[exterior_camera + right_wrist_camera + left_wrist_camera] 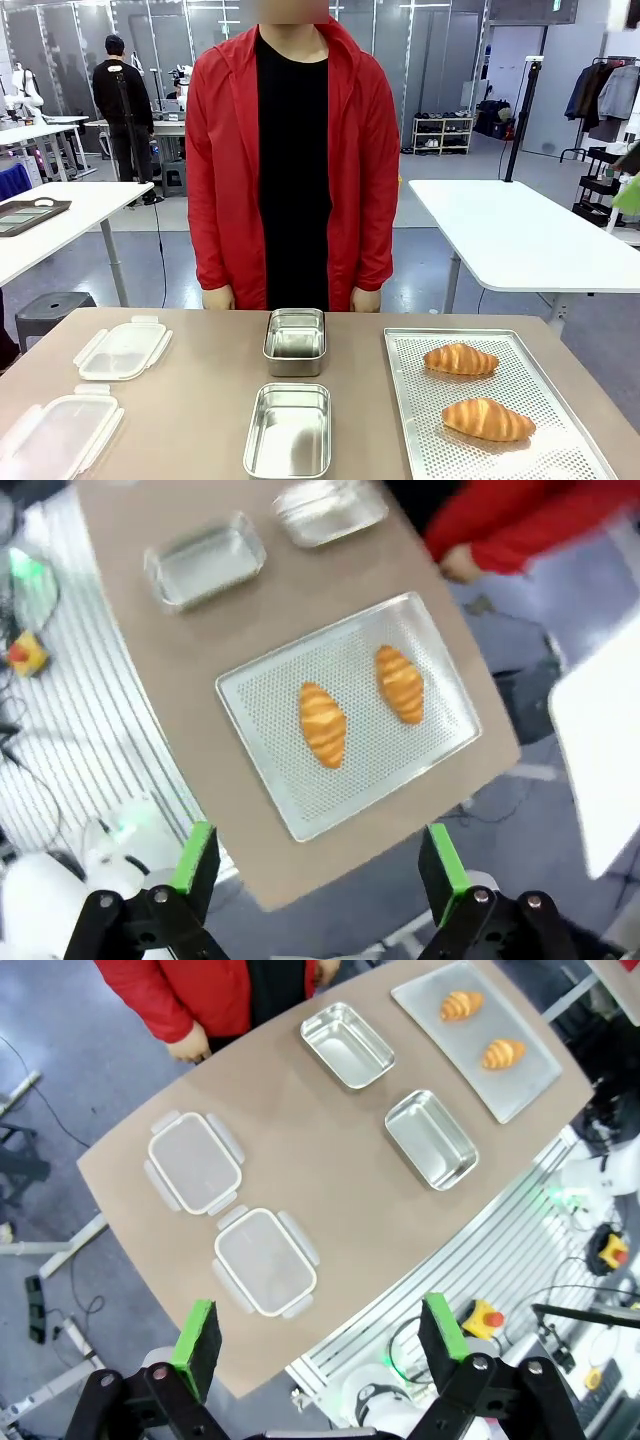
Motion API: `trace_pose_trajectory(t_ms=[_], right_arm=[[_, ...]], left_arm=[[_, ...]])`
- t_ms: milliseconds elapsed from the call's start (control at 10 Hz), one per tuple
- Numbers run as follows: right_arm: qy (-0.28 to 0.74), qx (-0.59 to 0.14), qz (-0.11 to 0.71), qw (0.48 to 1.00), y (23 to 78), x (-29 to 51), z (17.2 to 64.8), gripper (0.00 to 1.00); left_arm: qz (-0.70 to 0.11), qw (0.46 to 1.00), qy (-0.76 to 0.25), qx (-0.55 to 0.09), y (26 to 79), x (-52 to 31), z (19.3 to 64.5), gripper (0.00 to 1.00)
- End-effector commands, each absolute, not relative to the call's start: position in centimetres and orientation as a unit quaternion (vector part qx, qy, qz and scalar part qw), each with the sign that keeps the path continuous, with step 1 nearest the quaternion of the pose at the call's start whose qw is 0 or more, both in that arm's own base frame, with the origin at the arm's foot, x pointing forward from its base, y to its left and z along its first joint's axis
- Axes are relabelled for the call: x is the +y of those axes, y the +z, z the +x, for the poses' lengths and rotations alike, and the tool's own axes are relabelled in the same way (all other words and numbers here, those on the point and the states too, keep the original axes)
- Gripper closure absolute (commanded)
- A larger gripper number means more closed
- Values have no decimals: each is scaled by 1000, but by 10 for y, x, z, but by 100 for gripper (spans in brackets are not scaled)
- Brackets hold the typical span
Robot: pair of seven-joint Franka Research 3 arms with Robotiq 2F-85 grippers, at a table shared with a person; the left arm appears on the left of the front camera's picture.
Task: Place the bread into the airtight container.
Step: Pick up a Butter Roll and place it into an empty Airtight Container.
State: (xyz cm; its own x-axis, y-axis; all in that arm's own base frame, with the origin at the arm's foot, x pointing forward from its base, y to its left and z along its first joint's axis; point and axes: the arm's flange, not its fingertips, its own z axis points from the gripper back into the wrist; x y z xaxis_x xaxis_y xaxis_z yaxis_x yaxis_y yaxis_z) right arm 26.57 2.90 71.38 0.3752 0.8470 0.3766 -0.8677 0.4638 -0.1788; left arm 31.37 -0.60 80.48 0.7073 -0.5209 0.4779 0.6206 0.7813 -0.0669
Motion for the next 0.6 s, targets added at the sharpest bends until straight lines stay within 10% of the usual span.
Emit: trace_pose_trajectory(t_ms=[0, 500], right_arm=[[590, -199, -21, 782, 694, 44, 296, 0], [629, -132, -3, 766, 566, 78, 349, 0]], left_arm=[[-115, 916, -316, -219, 806, -5, 312, 0], [-115, 916, -316, -219, 806, -5, 312, 0]])
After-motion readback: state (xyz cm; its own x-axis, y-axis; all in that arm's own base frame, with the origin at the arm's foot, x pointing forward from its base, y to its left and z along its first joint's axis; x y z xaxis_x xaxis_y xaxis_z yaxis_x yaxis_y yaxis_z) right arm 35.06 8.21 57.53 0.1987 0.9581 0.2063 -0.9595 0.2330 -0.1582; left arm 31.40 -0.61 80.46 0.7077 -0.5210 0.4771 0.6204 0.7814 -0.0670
